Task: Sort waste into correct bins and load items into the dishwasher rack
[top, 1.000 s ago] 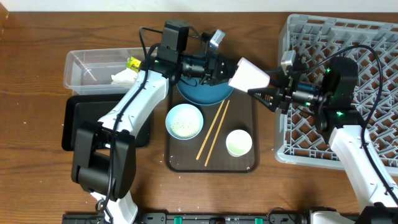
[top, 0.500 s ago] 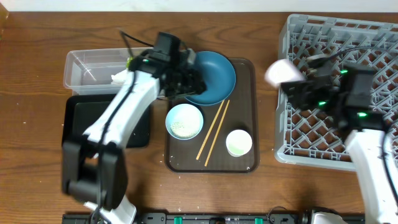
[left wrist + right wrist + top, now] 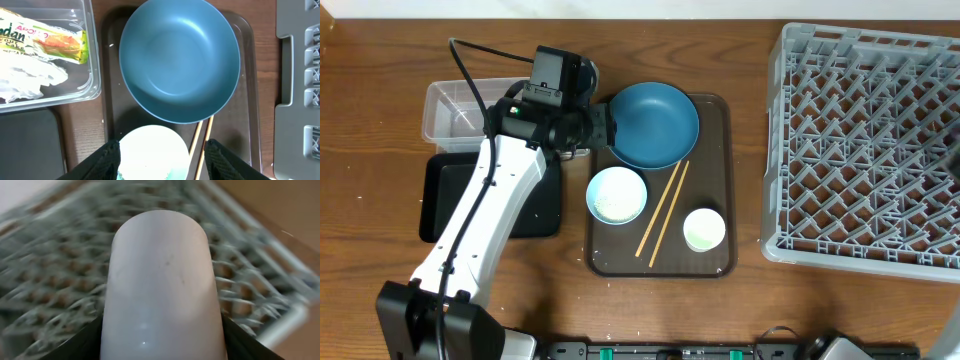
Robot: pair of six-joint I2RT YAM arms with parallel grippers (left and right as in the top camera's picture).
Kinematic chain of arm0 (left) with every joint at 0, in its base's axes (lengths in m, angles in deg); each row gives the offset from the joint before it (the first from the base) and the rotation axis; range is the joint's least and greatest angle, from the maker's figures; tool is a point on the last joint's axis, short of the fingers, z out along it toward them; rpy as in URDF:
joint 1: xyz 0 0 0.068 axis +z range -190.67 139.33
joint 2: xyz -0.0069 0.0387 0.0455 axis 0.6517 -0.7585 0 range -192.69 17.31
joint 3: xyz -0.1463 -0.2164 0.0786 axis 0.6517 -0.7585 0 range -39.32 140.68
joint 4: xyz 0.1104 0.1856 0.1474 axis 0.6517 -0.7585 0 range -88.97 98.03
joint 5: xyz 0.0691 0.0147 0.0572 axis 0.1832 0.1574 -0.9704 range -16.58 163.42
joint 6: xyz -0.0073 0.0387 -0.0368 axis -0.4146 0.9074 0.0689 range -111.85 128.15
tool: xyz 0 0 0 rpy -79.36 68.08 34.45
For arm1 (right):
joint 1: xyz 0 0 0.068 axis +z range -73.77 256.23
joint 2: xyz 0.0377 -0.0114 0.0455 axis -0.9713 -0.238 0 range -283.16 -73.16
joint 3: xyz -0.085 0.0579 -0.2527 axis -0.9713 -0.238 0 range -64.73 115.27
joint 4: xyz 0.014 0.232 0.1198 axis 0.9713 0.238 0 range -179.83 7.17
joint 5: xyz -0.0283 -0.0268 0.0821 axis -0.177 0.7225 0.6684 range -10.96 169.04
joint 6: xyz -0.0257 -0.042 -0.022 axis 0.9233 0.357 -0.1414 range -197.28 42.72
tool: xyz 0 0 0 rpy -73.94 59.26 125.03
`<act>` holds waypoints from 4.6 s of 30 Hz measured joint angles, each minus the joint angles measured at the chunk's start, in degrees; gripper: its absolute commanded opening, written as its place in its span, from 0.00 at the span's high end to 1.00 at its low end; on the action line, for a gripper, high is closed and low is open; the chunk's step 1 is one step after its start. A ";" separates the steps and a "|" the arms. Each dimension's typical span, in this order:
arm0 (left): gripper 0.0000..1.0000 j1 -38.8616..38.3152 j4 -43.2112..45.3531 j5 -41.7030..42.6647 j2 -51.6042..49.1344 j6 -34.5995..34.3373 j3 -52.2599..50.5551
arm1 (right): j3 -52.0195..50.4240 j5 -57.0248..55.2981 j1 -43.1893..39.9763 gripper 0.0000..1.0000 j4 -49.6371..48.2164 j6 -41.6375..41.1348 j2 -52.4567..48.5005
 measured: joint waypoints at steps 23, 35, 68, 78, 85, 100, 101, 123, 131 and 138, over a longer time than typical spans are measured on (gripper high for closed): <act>0.36 0.00 -0.31 -0.74 -0.02 0.24 0.00 | 0.17 5.62 -10.56 0.01 -1.27 -2.10 -19.30; 0.36 -0.59 -1.29 0.37 -0.02 0.22 0.00 | 2.01 11.04 -10.71 0.01 -0.96 -2.49 -10.19; 0.36 -1.20 -1.29 0.63 -0.02 0.22 0.00 | 2.54 3.85 -11.21 0.95 -2.56 -3.67 -19.30; 0.31 -1.20 -1.31 0.66 -0.02 0.26 0.00 | 2.54 2.93 -11.50 0.64 -3.91 -6.43 -12.92; 0.31 -1.20 -1.29 0.63 -0.02 0.26 0.00 | 2.54 4.20 -10.45 0.80 -2.71 -5.31 -11.41; 0.31 -1.20 -1.33 0.63 -0.02 0.26 0.00 | 2.56 -2.36 -10.12 0.89 -2.47 -4.96 -22.01; 0.31 -1.20 -1.36 0.63 -0.02 0.26 0.00 | 2.56 -2.69 -10.21 0.88 -2.21 -5.05 -21.88; 0.26 -3.30 -4.50 4.28 -0.04 0.37 -0.52 | 2.56 21.03 0.55 0.60 4.00 -1.46 -11.08; 0.26 -13.46 -4.72 6.54 -2.69 0.37 -3.30 | 2.56 19.43 14.51 0.49 4.13 0.57 -11.08; 0.26 -21.88 -4.68 7.02 -9.77 0.37 -3.43 | 2.56 13.53 22.10 0.47 4.15 0.68 -11.08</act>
